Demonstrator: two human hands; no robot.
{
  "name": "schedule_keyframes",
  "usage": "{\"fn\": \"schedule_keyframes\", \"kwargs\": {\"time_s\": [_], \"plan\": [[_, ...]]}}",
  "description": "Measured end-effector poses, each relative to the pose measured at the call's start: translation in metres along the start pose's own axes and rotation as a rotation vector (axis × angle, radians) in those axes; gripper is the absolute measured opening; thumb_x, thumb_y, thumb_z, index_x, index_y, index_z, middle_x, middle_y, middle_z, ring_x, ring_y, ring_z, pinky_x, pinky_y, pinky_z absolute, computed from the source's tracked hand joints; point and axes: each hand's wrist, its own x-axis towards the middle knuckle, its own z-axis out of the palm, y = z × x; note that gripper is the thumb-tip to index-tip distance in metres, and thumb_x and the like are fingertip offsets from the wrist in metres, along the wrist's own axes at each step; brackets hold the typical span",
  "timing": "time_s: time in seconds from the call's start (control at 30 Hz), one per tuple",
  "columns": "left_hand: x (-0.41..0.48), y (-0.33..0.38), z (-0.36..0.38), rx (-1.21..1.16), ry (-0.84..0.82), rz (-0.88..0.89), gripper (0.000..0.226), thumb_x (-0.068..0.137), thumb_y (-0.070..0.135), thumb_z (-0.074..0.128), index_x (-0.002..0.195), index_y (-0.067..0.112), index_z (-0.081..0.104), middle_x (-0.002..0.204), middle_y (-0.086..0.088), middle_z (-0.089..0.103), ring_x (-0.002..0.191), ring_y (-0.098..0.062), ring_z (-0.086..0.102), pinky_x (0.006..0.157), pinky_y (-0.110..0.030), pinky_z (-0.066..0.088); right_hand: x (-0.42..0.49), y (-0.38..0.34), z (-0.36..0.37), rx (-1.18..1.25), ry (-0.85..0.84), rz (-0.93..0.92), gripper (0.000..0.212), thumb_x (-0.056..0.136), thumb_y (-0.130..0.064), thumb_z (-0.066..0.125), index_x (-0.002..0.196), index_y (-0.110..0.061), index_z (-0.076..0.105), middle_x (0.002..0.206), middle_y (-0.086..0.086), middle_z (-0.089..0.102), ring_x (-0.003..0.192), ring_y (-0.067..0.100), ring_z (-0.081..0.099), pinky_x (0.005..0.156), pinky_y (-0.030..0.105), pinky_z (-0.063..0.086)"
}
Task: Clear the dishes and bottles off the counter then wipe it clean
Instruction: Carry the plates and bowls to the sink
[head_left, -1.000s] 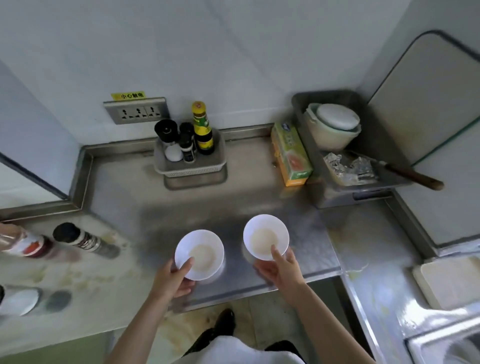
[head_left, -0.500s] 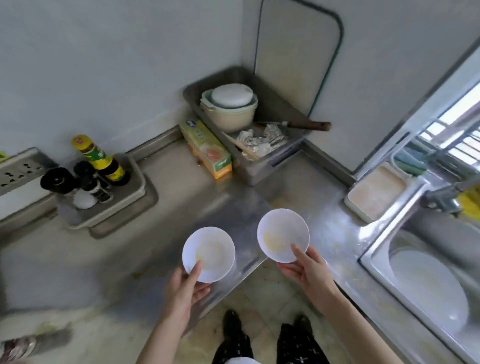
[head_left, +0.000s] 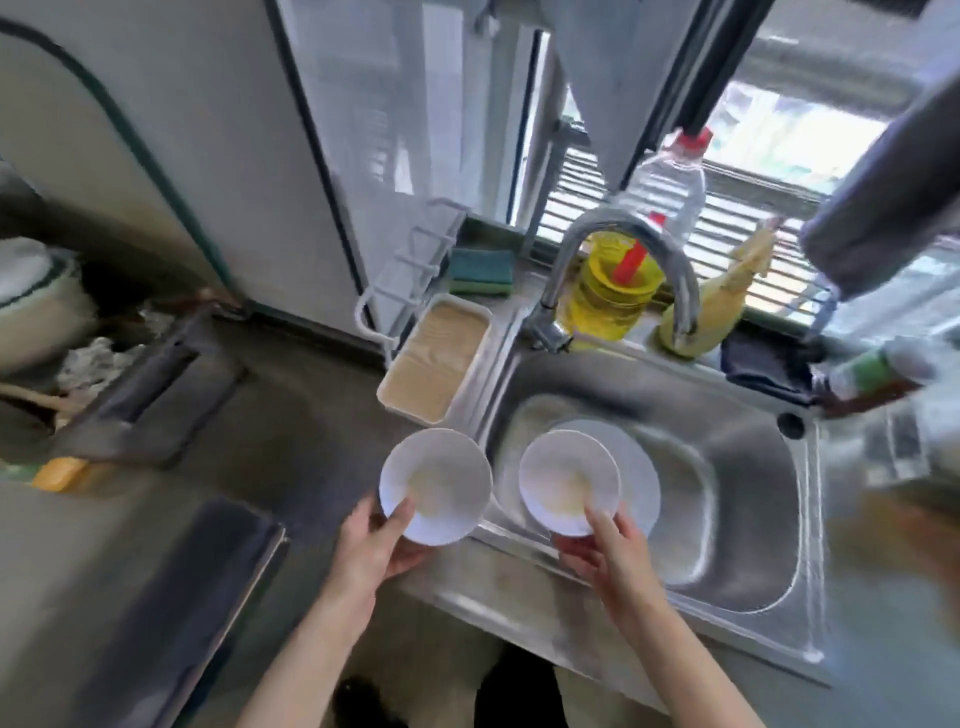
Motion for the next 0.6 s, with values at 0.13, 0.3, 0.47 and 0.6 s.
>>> {"fn": "schedule_keyframes", "kwargs": {"time_s": [0.13, 0.3, 0.47, 0.6], "plan": [[0.028, 0.0, 0.085, 0.127, -0.123, -0.006, 0.026, 0.088, 0.015, 0.06, 0.114, 0.013, 0.053, 0.101, -0.007, 0.059, 0.082, -0.018, 0.061, 0.057, -0.03, 0.058, 0.034, -0.02, -0.065, 0.028, 0.094, 0.028, 0.04, 0.095, -0.022, 0.052, 0.129, -0.004, 0.042, 0.087, 0.023, 0.067, 0.072, 0.029, 0.069, 0.053, 0.028, 0.055], [0.079, -0.034, 0.168, 0.263, -0.194, -0.078, 0.037, 0.087, 0.025, 0.062, 0.12, 0.011, 0.053, 0.105, -0.01, 0.063, 0.072, -0.019, 0.066, 0.051, -0.025, 0.054, 0.072, -0.036, -0.128, 0.045, 0.166, 0.02, 0.03, 0.095, -0.019, 0.051, 0.124, -0.011, 0.049, 0.093, 0.02, 0.066, 0.075, 0.032, 0.067, 0.058, 0.032, 0.059], [0.118, -0.085, 0.214, 0.301, -0.15, -0.216, 0.043, 0.089, 0.026, 0.061, 0.127, 0.015, 0.045, 0.111, -0.013, 0.057, 0.07, -0.021, 0.063, 0.045, -0.019, 0.051, 0.104, -0.032, -0.162, 0.001, 0.213, 0.037, 0.023, 0.098, -0.019, 0.047, 0.119, -0.011, 0.049, 0.093, 0.013, 0.064, 0.079, 0.032, 0.065, 0.05, 0.026, 0.056], [0.141, -0.116, 0.226, 0.323, -0.165, -0.234, 0.04, 0.089, 0.025, 0.059, 0.126, 0.015, 0.046, 0.114, -0.013, 0.057, 0.078, -0.026, 0.064, 0.053, -0.023, 0.054, 0.118, -0.023, -0.171, -0.007, 0.195, 0.063, 0.023, 0.097, -0.02, 0.048, 0.118, -0.012, 0.05, 0.094, 0.01, 0.063, 0.074, 0.027, 0.065, 0.052, 0.027, 0.057]]}}
